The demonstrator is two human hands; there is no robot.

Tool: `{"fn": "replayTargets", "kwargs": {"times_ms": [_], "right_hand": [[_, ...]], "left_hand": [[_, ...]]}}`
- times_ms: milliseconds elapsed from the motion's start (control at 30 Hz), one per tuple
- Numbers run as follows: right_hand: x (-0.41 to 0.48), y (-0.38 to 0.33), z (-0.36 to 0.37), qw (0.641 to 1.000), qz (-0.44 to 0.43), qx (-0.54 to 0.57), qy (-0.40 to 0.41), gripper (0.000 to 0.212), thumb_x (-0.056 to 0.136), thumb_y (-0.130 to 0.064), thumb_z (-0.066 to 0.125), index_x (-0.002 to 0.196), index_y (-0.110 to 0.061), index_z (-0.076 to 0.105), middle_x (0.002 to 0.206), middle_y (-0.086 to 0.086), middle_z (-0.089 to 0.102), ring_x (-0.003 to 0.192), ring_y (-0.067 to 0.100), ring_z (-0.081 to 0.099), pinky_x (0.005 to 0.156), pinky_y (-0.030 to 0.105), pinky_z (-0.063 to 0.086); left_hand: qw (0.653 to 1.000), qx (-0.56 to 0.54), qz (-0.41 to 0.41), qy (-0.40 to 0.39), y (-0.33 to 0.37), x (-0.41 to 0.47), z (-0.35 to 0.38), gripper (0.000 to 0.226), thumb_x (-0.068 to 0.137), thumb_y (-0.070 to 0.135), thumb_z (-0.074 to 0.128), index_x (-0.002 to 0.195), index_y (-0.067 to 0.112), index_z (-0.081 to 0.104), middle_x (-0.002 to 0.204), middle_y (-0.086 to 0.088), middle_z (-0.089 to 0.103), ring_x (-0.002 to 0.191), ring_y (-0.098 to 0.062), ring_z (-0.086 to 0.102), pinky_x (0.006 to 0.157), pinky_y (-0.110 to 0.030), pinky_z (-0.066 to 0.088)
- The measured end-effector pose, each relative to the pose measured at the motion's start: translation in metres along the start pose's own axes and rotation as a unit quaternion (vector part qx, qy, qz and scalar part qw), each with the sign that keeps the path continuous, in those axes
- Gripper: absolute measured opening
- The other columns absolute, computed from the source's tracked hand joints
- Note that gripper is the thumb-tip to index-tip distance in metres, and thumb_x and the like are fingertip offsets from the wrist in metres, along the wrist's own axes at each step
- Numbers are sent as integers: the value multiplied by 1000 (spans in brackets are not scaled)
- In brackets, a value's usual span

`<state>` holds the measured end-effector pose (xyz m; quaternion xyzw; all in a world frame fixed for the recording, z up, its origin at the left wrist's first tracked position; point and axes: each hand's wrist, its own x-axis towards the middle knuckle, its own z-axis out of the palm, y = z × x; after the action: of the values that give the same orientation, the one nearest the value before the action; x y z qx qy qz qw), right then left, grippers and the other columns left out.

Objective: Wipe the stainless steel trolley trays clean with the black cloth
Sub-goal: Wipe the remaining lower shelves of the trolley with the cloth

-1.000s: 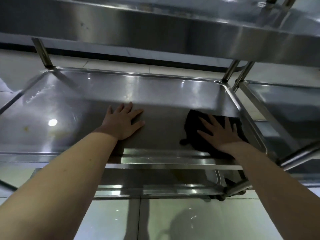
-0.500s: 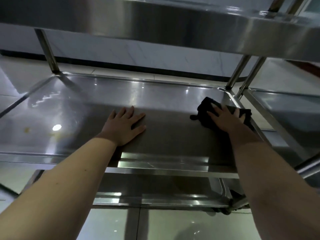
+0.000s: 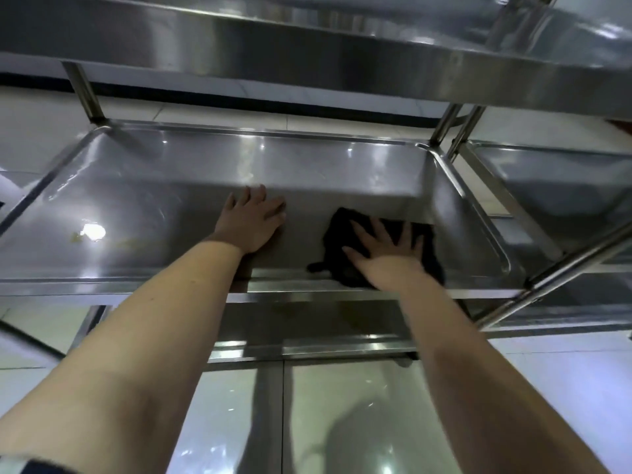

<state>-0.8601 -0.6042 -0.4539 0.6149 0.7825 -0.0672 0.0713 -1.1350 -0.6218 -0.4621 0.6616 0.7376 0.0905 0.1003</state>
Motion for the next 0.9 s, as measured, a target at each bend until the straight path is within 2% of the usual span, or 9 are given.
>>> {"fn": "replayTargets", "kwargs": {"times_ms": [100,200,267,400,433,533,667,800,900], "right_hand": [[-15,-129,8,995,-99,-4,-21,66,88,-77,16,146,-58,-10,162,-15,-16,140,51,-24,106,70,-18],[-28,-195,2,988,-129,9,-86,66,92,-73,16,148,-52,-12,160,-15,-22,138,51,-31,104,69,-22],[-23,-187,-12,988,-121,72,-70,62,97,-65,19,152,-48,-5,161,-15,-17,143,44,-27,110,65,-19],[-1,-106,-32,988,-28,126,82,55,104,-42,24,154,-44,2,163,-14,-8,148,32,-20,114,61,-8],[3,-91,-34,983,-16,171,70,54,105,-37,27,155,-41,6,164,-11,-2,149,31,-13,118,59,-2],[3,-85,-25,960,-23,278,15,50,106,-35,28,155,-36,17,164,-1,11,151,29,1,120,53,5],[0,-89,3,994,-65,89,-9,51,99,-60,14,149,-56,3,163,-16,-7,150,30,-13,111,66,-15],[2,-92,6,997,-73,13,-16,62,87,-78,7,144,-61,-7,163,-14,-12,147,38,-17,107,71,-15],[3,-96,7,998,-67,-3,-14,61,87,-78,6,142,-62,-12,163,-13,-14,147,39,-17,107,72,-13]], "left_hand": [[976,-212,-2,41,-8,-5,-26,48,103,36,34,151,41,28,164,-2,11,151,-21,-1,120,-43,-4],[961,-270,2,53,-8,-17,-51,48,101,40,39,148,46,31,163,4,13,151,-16,-4,117,-35,-10],[970,-239,-5,49,1,-24,-56,48,102,33,41,149,40,32,163,3,15,151,-17,-2,117,-33,-9],[994,-86,-59,43,39,-41,-34,50,102,27,38,151,30,32,160,-2,26,148,-24,20,118,-39,17],[995,-60,-76,18,49,-48,-24,50,102,34,37,152,34,30,161,-1,25,148,-26,20,118,-45,15],[995,20,-94,-36,65,-69,6,59,98,62,21,153,48,6,164,7,-3,151,-26,-8,111,-64,-12],[991,62,-114,-17,11,-78,5,67,86,79,4,149,55,-4,163,10,-11,150,-28,-13,107,-69,-17],[973,86,-215,-4,-98,-86,-26,81,71,89,-7,147,58,-5,163,12,-10,150,-31,-11,104,-74,-14],[969,95,-229,-20,-113,-86,-33,79,71,89,-7,144,60,-11,163,12,-12,149,-33,-12,102,-77,-11]]}}
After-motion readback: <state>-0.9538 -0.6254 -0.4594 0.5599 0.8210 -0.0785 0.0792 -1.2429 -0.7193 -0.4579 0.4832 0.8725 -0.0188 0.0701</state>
